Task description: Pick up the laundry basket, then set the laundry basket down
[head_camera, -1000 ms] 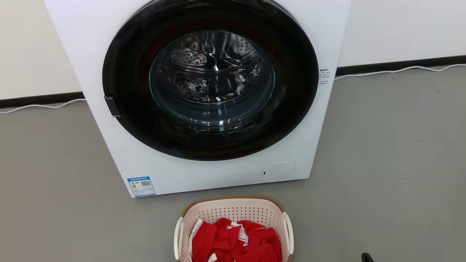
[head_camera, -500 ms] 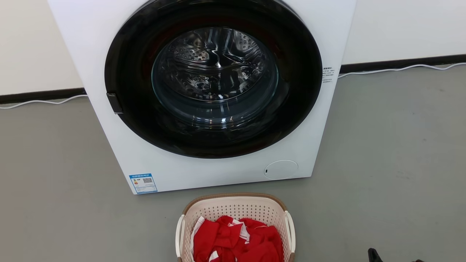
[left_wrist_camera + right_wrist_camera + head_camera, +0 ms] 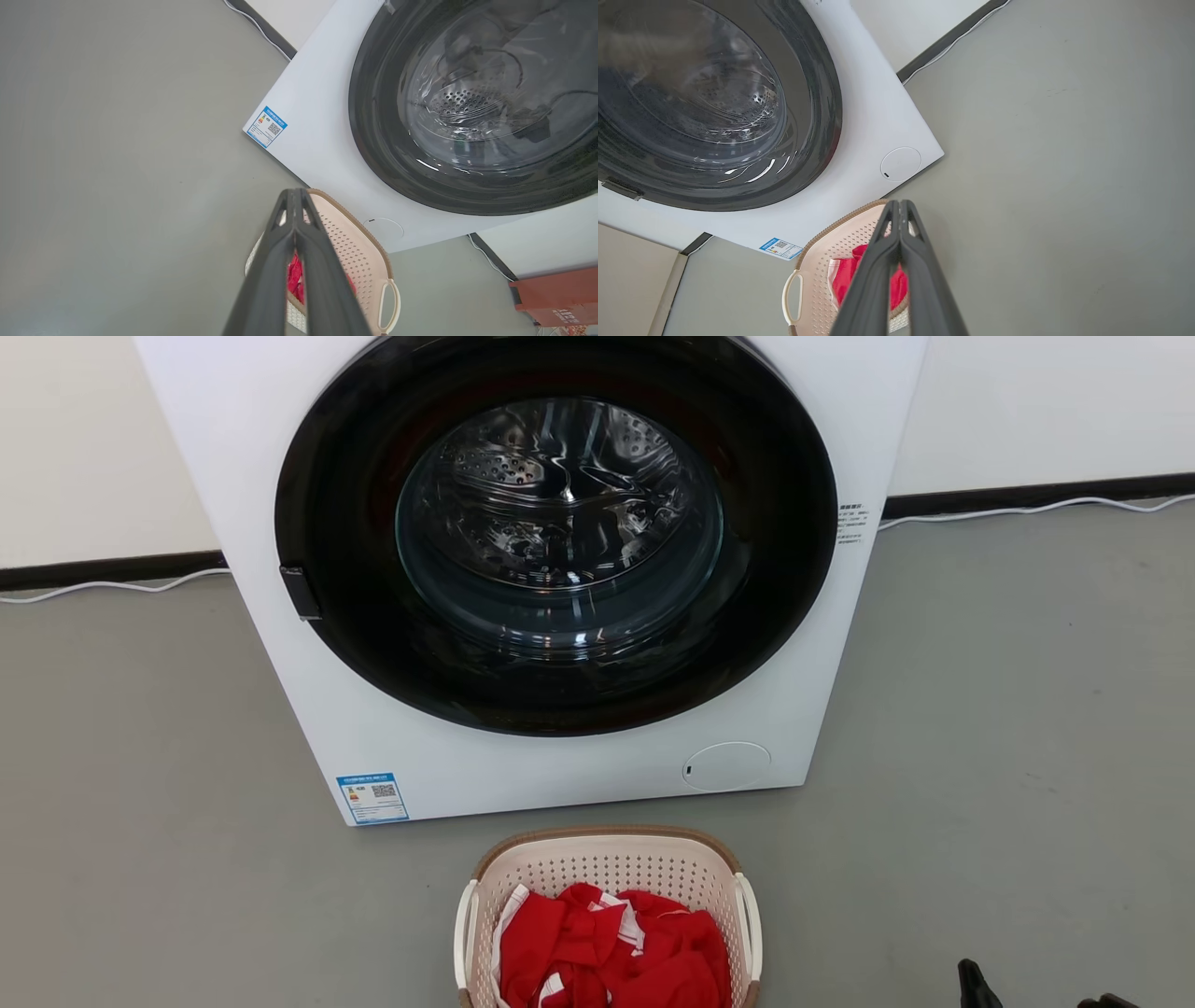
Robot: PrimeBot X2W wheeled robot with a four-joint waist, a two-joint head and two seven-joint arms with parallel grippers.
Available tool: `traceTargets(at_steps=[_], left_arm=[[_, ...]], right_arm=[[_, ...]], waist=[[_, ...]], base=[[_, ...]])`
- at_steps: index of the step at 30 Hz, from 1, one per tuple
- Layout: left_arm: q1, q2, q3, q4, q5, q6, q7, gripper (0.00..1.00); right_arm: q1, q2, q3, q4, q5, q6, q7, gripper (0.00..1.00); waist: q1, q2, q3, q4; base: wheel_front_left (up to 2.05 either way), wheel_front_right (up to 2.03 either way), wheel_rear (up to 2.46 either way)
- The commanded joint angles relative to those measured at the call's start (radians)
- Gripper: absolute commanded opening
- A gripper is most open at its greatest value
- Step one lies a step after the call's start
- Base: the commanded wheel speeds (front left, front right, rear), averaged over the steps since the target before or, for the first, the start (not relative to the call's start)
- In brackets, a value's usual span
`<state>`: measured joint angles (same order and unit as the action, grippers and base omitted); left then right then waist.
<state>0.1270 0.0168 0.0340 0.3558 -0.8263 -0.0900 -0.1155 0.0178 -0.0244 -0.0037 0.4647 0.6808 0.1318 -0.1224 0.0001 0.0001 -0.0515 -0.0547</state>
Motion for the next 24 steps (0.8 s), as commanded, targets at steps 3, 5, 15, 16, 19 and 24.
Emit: traceTargets(at_steps=[3,5,15,16,19,24], left_arm=[[-0.056,0.015,0.02,-0.03,-0.042,-0.013,0.009,0.0],[-0.061,0.016,0.021,-0.032,-0.062,-0.014,0.015,0.0],[-0.085,0.018,0.03,-0.043,-0.16,-0.018,0.044,0.0],[-0.087,0.018,0.03,-0.044,-0.17,-0.018,0.047,0.0],[-0.094,0.019,0.033,-0.047,-0.2,-0.019,0.056,0.0],[-0.106,0.02,0.037,-0.053,-0.249,-0.021,0.071,0.0]], right_arm=[[-0.053,-0.013,-0.002,-0.037,0.051,0.0,0.015,0.0],[-0.055,-0.014,-0.005,-0.042,0.074,0.0,0.021,0.0],[-0.064,-0.015,-0.019,-0.067,0.191,0.0,0.05,0.0],[-0.065,-0.015,-0.021,-0.069,0.203,0.0,0.053,0.0],[-0.068,-0.016,-0.025,-0.076,0.238,-0.001,0.062,0.0],[-0.073,-0.017,-0.032,-0.089,0.297,-0.001,0.077,0.0]], waist=[[-0.0001,-0.0001,0.002,0.002],[-0.0001,-0.0001,0.003,0.004],[-0.0001,-0.0001,0.01,0.011],[-0.0001,-0.0001,0.011,0.011],[-0.0001,-0.0001,0.013,0.013],[-0.0001,-0.0001,0.017,0.017]], base=[[0.0,0.0,0.0],[0.0,0.0,0.0],[0.0,0.0,0.0],[0.0,0.0,0.0],[0.0,0.0,0.0],[0.0,0.0,0.0]])
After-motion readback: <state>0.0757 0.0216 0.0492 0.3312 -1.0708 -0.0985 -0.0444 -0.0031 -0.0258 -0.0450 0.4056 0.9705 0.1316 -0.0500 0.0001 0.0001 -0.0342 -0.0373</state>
